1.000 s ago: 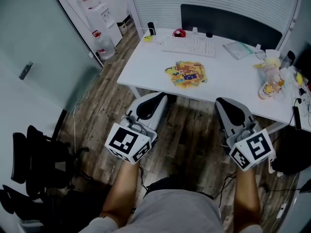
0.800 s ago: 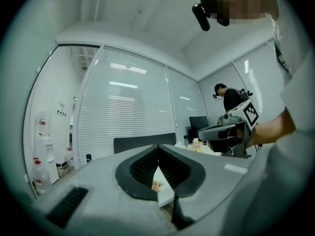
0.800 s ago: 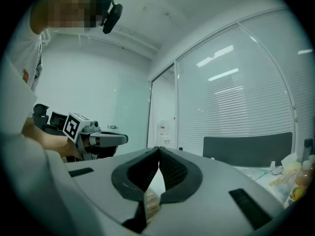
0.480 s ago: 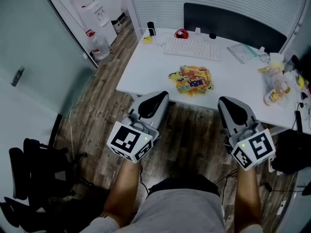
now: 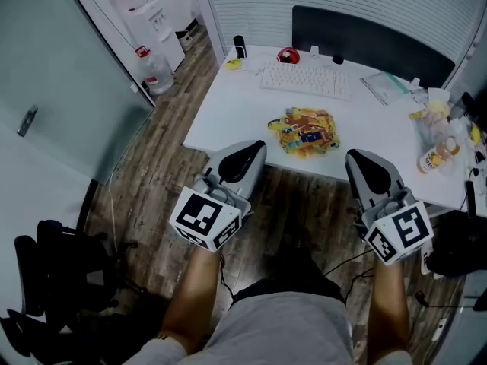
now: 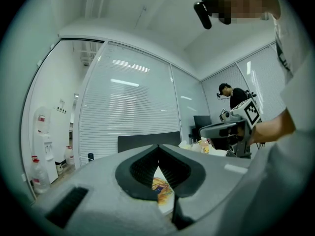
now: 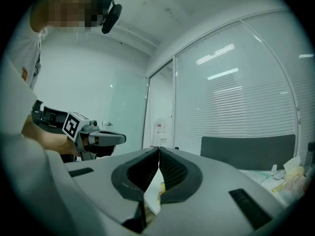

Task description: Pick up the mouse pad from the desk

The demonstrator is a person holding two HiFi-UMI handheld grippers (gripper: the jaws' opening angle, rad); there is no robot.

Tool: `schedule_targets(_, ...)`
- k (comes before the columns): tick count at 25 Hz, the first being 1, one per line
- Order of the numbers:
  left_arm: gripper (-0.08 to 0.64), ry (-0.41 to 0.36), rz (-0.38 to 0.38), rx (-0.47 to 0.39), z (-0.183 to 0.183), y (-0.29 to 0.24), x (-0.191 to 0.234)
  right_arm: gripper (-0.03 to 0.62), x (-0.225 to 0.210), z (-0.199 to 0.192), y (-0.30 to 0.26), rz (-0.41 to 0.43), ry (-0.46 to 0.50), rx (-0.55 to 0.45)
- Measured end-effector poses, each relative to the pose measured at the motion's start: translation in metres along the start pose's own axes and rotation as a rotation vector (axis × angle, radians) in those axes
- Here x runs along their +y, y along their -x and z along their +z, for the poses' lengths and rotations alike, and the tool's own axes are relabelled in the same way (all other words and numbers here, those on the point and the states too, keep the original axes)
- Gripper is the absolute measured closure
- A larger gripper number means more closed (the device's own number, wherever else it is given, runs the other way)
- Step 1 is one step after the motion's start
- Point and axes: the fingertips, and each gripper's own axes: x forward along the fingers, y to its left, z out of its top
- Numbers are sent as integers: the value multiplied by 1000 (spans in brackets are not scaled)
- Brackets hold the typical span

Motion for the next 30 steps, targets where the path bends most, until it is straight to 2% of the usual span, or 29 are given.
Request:
schedule_targets(18,545,-14,22,88,-35,-86,45,580,-84,-37,-63,-1,-4,41)
schedule_targets(30,545,7,77,214,-78,-142,76,580,-144,-81,-104,-15,-3,151)
